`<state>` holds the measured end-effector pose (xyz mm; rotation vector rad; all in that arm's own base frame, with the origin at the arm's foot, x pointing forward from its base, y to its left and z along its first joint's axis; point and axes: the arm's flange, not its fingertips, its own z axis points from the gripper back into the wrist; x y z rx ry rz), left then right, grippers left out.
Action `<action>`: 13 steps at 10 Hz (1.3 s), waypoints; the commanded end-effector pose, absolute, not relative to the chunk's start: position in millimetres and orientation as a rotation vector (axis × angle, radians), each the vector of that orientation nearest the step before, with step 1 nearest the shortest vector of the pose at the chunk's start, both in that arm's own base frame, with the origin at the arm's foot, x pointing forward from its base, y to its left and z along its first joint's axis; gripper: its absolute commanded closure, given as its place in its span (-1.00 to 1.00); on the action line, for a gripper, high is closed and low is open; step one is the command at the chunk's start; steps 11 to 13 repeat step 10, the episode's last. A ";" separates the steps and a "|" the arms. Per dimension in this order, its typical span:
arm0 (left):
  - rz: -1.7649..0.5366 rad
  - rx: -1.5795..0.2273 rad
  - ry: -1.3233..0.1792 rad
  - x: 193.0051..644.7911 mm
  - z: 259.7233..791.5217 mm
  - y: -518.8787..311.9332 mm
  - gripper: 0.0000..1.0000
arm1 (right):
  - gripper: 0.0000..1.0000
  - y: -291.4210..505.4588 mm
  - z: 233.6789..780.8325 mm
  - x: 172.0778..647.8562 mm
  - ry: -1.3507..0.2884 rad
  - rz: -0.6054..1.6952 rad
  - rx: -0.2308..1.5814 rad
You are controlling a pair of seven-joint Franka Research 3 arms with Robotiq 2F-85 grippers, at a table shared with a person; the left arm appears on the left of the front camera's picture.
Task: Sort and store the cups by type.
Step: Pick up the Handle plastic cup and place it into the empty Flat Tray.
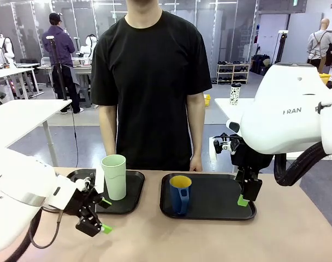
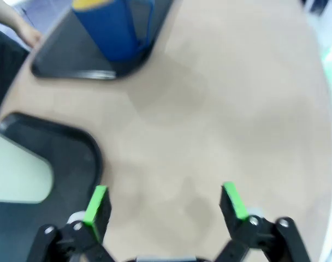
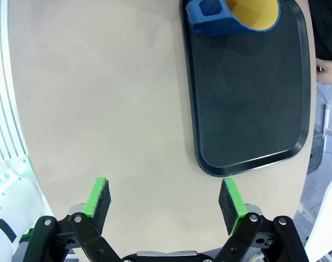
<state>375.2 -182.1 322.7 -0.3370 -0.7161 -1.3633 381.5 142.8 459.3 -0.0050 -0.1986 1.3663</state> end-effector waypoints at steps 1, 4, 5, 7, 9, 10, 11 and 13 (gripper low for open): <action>-1.406 -0.148 -0.615 344.4 356.7 -137.5 -1.00 | -1.00 142.7 460.7 380.9 -0.200 1.366 -0.008; -1.446 0.040 -0.508 327.7 388.5 -95.9 -1.00 | -1.00 142.7 460.7 380.9 -0.200 1.366 -0.008; -1.459 0.086 -0.453 323.9 393.6 -90.6 -1.00 | -1.00 142.7 460.7 380.9 -0.200 1.366 -0.008; -1.462 0.098 -0.490 323.4 397.2 -89.7 -1.00 | -1.00 142.7 460.7 380.9 -0.200 1.366 -0.008; -1.471 0.099 -0.489 425.7 370.6 -97.3 -1.00 | -1.00 142.7 460.7 380.9 -0.200 1.366 -0.008; -1.471 0.099 -0.489 425.7 370.6 -97.3 -1.00 | -1.00 142.7 460.7 380.9 -0.200 1.366 -0.008; -1.471 0.099 -0.489 425.7 370.6 -97.3 -1.00 | -1.00 142.7 460.7 380.9 -0.200 1.366 -0.008; -1.471 0.099 -0.489 425.7 370.6 -97.3 -1.00 | -1.00 142.7 460.7 380.9 -0.200 1.366 -0.008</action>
